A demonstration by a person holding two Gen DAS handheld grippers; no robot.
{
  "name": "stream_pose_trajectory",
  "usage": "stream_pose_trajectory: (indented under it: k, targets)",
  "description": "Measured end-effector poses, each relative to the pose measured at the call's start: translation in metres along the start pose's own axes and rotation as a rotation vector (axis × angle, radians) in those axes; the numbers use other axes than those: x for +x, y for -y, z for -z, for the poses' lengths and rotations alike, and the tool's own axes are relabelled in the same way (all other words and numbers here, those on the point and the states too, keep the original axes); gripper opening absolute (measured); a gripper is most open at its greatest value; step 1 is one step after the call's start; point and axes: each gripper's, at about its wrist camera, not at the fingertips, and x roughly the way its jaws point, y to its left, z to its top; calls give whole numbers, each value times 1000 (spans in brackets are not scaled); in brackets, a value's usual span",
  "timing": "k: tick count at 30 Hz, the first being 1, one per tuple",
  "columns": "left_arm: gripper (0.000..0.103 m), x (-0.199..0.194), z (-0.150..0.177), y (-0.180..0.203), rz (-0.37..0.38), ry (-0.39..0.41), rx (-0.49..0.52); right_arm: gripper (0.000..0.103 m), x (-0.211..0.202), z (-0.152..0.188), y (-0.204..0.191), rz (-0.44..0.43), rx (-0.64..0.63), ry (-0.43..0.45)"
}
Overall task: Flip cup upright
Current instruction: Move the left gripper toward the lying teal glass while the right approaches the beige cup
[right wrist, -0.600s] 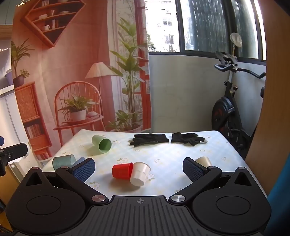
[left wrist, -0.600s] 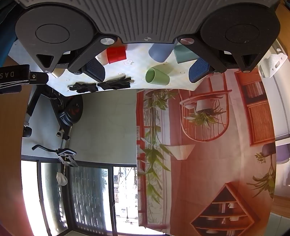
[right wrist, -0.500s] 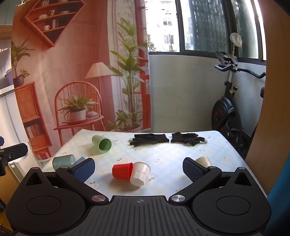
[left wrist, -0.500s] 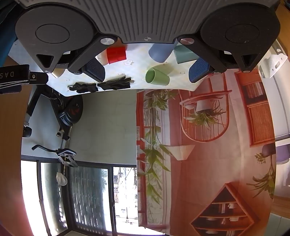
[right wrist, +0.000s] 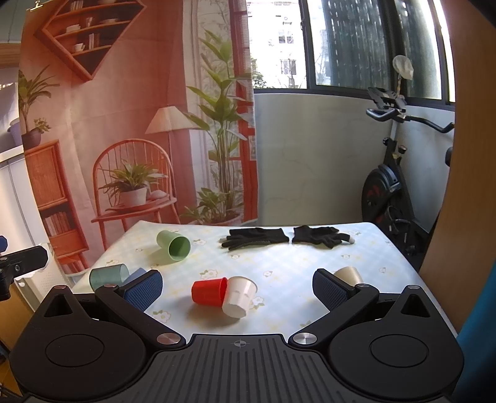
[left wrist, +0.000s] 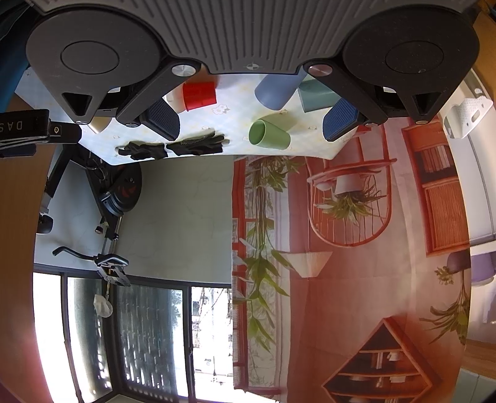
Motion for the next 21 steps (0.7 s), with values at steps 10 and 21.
stream_pose_trajectory:
  k: [10,21]
  targets:
    - [100,25,-1,-14,-58,-40,-59,103,27,-4,31,7,7,-7]
    - [98,71,0,-23,-26,-11,-153,103,89,7,112,152,115,46]
